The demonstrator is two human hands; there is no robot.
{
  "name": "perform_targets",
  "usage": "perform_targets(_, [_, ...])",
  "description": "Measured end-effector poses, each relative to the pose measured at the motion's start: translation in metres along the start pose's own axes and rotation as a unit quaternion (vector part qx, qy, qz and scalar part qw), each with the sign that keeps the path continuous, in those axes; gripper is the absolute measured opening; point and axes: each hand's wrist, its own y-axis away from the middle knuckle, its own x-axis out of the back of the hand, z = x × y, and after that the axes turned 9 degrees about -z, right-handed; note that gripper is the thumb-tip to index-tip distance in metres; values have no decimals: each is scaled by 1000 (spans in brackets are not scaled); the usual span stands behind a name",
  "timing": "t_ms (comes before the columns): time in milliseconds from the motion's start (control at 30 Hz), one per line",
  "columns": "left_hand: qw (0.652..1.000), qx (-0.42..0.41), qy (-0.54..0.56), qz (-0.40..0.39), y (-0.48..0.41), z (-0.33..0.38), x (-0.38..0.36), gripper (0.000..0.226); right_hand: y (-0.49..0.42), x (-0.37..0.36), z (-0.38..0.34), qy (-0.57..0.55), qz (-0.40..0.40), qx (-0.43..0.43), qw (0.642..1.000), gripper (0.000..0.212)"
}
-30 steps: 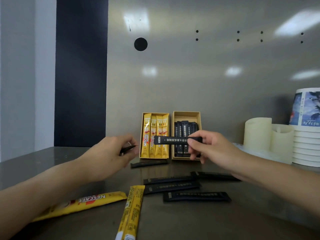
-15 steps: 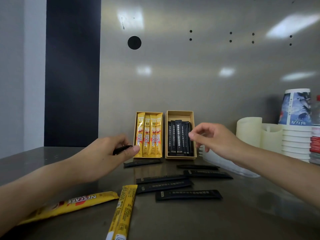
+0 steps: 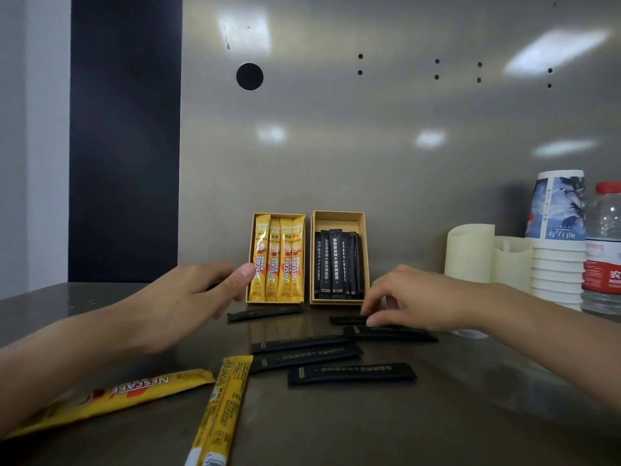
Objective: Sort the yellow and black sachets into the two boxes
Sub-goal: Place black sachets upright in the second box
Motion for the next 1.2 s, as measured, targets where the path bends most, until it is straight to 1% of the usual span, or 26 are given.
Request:
perform_targets(67, [1000, -8, -4, 0, -1, -1, 1, 64, -1, 1, -3, 35, 1, 10, 999, 24])
perform_targets(167, [1000, -9, -21, -6, -1, -2, 1, 64, -1, 1, -5, 77, -9, 10, 997, 25])
perform_targets(267, [1000, -14, -26, -7, -2, -4, 0, 53, 0, 3, -5, 80, -20, -3, 997, 29])
perform_targets(367, [999, -29, -29, 1, -3, -5, 1, 48, 2, 4, -5, 60, -27, -11, 998, 29])
perform_targets(400, [999, -36, -27, 4, -4, -6, 2, 45, 2, 5, -4, 37, -24, -12, 999, 28])
perform_targets(433, [999, -41, -22, 7, -5, -6, 2, 41, 1, 6, -3, -12, -14, -12, 1000, 25])
perform_targets(467, [999, -45, -13, 10, -7, -7, 3, 38, 1, 9, -2, -89, 1, -10, 996, 21])
perform_targets(500, [999, -47, 1, 14, -8, -7, 3, 38, 1, 12, -2, -183, 21, -5, 983, 19])
perform_targets(567, [998, -47, 26, 31, -10, -7, 5, 45, 3, 19, -2, -344, 59, -13, 937, 19])
perform_targets(633, [996, -41, 48, 59, -12, -7, 7, 47, 5, 24, -2, -422, 79, -31, 903, 16])
perform_targets(700, [992, -28, 80, 94, -12, -7, 9, 44, 6, 23, 0, -452, 79, -42, 887, 16])
perform_targets(767, [990, -19, 80, 116, -12, -8, 10, 42, 7, 21, 3, -449, 71, -45, 889, 23])
perform_targets(867, [991, -13, 62, 117, -11, -8, 10, 42, 6, 16, 7, -432, 88, -41, 897, 23])
perform_targets(933, [992, -14, 54, 110, -11, -8, 10, 45, 2, 16, 6, -430, 141, -33, 891, 28])
perform_targets(1000, [993, -16, 50, 109, -11, -7, 9, 48, -3, 20, 5, -425, 204, -35, 881, 42])
perform_targets(1033, [993, -16, 50, 110, -11, -6, 9, 49, -6, 22, 4, -409, 229, -39, 882, 49])
perform_targets(1100, [992, -17, 49, 115, -11, -5, 10, 50, -14, 25, 3, -347, 261, -40, 900, 52])
perform_targets(1200, [992, -19, 40, 120, -11, -1, 10, 52, -29, 24, 2, -247, 273, -45, 929, 43])
